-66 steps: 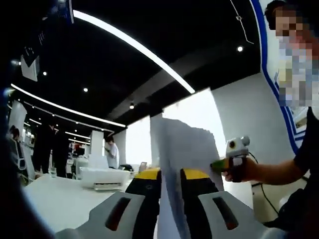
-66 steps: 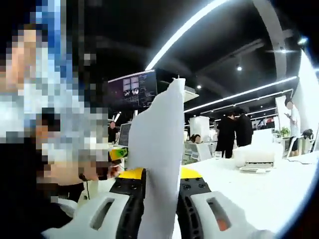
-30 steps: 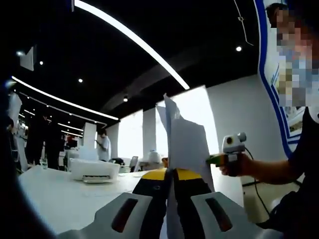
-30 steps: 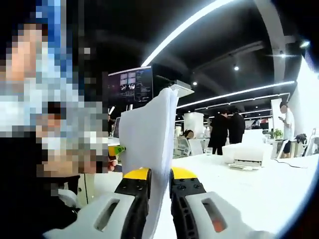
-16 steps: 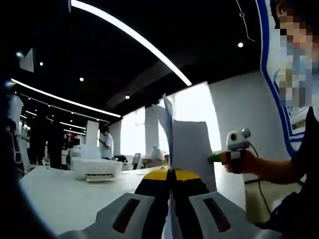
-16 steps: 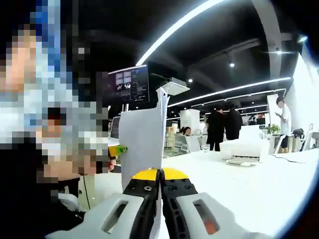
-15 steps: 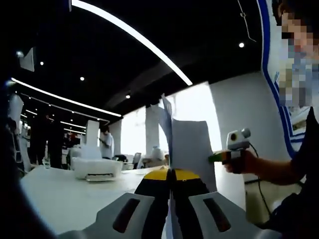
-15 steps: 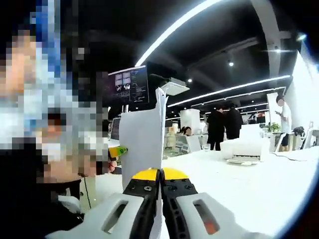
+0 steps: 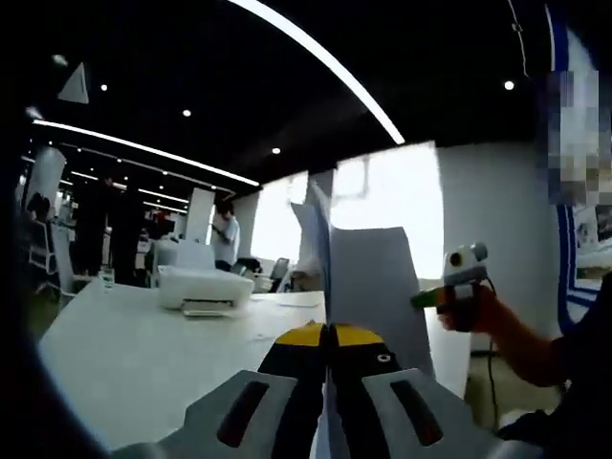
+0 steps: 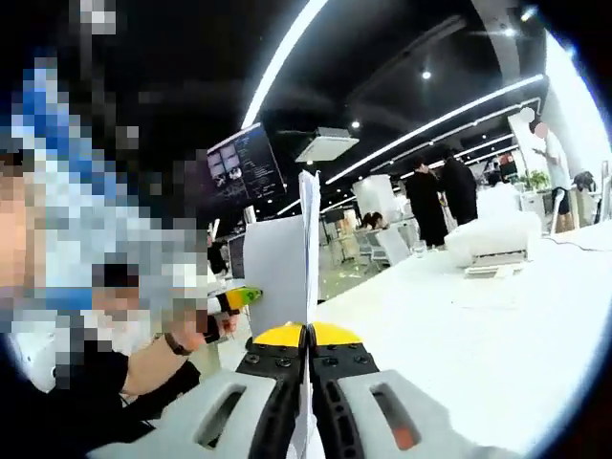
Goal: Organize the stack of printing papers by aligning and flattening the scattered papers on the table
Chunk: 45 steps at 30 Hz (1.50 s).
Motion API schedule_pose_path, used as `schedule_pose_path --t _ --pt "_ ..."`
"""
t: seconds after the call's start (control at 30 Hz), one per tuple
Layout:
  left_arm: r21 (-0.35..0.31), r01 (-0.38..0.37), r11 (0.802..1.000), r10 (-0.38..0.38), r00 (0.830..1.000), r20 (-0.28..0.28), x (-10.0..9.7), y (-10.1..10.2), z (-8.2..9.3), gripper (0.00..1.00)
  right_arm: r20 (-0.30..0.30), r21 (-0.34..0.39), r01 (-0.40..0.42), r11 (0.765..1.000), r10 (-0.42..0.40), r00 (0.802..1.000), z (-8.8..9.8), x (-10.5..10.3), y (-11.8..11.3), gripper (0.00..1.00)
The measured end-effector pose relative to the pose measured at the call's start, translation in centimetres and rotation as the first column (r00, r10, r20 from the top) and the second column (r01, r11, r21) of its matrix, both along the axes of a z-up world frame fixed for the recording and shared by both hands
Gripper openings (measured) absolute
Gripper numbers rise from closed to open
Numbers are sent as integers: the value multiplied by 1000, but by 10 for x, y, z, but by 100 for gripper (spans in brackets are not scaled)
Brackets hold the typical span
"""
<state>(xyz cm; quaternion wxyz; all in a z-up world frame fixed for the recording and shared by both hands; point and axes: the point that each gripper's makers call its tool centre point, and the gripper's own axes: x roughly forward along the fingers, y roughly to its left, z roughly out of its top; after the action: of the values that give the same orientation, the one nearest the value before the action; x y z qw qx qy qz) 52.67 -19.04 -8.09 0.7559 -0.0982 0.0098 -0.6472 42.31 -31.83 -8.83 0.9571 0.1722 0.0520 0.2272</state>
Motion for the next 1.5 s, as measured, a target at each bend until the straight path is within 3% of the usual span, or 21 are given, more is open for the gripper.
schedule_pose_path --t 0.17,0.23,0.27,0.43,0.57,0.73,0.87,1.0,1.03,1.2,1.27,1.4,1.5 --pt "63 -24 998 29 996 -83 24 -13 -30 6 -101 162 -32 986 49 994 -25 22 -7 0" --pt "78 -35 996 42 994 -97 35 -20 -42 6 -115 186 -10 983 32 993 -35 33 -15 0" --pt "89 -36 995 48 990 -131 40 -23 -49 6 -131 189 7 982 19 991 -42 38 -19 0" --pt "91 -44 995 62 977 -204 67 -42 -73 6 -158 165 87 982 -61 986 -64 63 -40 0" --pt "138 -71 988 97 976 -195 86 -57 -99 6 -211 77 161 984 -141 967 -94 85 -56 0" --pt "184 -100 978 132 977 -170 104 -67 -128 6 -249 19 209 978 -197 948 -129 106 -70 0" --pt "183 -111 977 147 970 -195 112 -70 -146 6 -259 15 240 971 -228 938 -155 115 -75 0" --pt "255 -135 957 177 973 -148 117 -71 -175 7 -258 -46 262 964 -265 929 -178 119 -76 0" --pt "268 -137 954 180 973 -144 117 -72 -180 7 -259 -69 260 963 -269 928 -180 118 -67 0" --pt "319 -146 937 199 970 -140 114 -70 -196 7 -235 -160 259 953 -291 927 -193 117 -64 0" --pt "356 -166 920 211 973 -91 118 -71 -206 7 -214 -194 260 946 -300 930 -196 119 -66 0" --pt "374 -178 910 215 975 -60 117 -72 -212 8 -199 -213 276 937 -318 927 -203 118 -73 0" --pt "392 -201 898 218 976 2 108 -73 -216 8 -178 -273 288 918 -343 922 -208 116 -75 0"
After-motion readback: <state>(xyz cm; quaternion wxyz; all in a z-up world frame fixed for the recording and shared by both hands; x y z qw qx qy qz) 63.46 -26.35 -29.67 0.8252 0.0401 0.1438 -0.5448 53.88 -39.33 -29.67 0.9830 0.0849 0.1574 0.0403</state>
